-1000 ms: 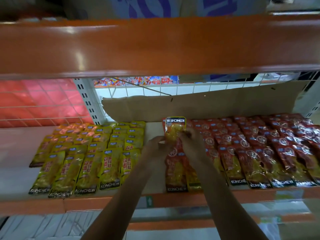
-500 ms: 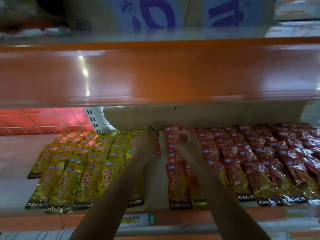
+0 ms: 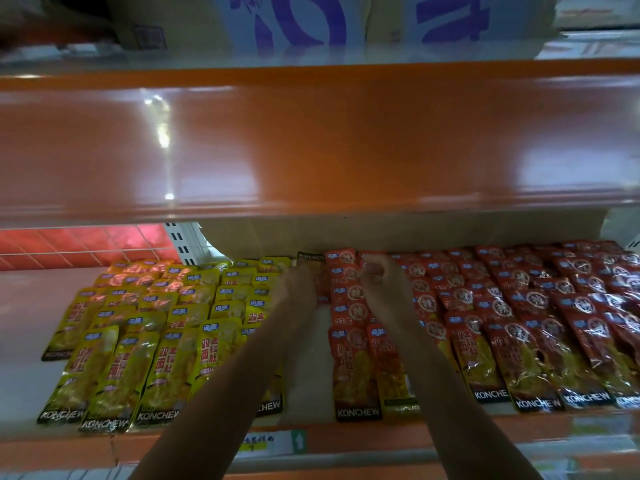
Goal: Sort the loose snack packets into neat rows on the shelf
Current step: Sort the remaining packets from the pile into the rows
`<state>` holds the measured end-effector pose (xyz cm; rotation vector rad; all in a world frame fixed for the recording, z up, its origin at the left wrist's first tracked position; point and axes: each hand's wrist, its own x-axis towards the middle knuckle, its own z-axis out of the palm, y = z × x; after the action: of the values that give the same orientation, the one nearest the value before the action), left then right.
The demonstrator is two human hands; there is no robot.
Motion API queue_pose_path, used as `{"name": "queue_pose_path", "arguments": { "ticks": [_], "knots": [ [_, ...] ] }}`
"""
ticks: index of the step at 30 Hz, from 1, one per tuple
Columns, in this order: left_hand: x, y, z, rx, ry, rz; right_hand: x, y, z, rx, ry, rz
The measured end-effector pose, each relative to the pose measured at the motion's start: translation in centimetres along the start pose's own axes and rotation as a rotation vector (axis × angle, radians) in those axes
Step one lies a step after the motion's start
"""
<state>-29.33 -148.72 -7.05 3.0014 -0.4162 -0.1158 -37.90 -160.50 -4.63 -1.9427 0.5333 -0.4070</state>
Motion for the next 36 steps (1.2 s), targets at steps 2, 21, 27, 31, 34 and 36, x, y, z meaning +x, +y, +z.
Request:
{"name": "queue_pose_path", "arguments": {
  "ticks": [2,21,27,31,34,36],
  "knots": [
    [-0.2,-0.1,-0.5,-0.067,0.017,0.027,0.0,0.3,-0.2,-0.002,0.009,0.003],
    [-2.5,-3.4,-6.7,-0.766,0.427,0.213,-0.1,-2.1,1.9,-0.257,-0.068,-0.386],
    [-3.6,-1.2,-2.8,-1.025,0.139,0.018,-0.4,-1.5,2.6,0.085,-0.064,-0.063],
    [-3.2,-1.3,-2.0,-0.997,0.251,-0.050,-0.7,-1.2,2.7,0.005,-0.095,-0.076],
    [-2.5,-1.8,-2.1,-0.722,0.288,-0.104,-0.7,-0.8,1.7,-0.024,-0.031,-0.043],
    [-1.9,-1.8,-1.8,-0.577,0.258,-0.099,-0.9,-0.6,1.1,-0.041,-0.010,-0.039]
  ]
}}
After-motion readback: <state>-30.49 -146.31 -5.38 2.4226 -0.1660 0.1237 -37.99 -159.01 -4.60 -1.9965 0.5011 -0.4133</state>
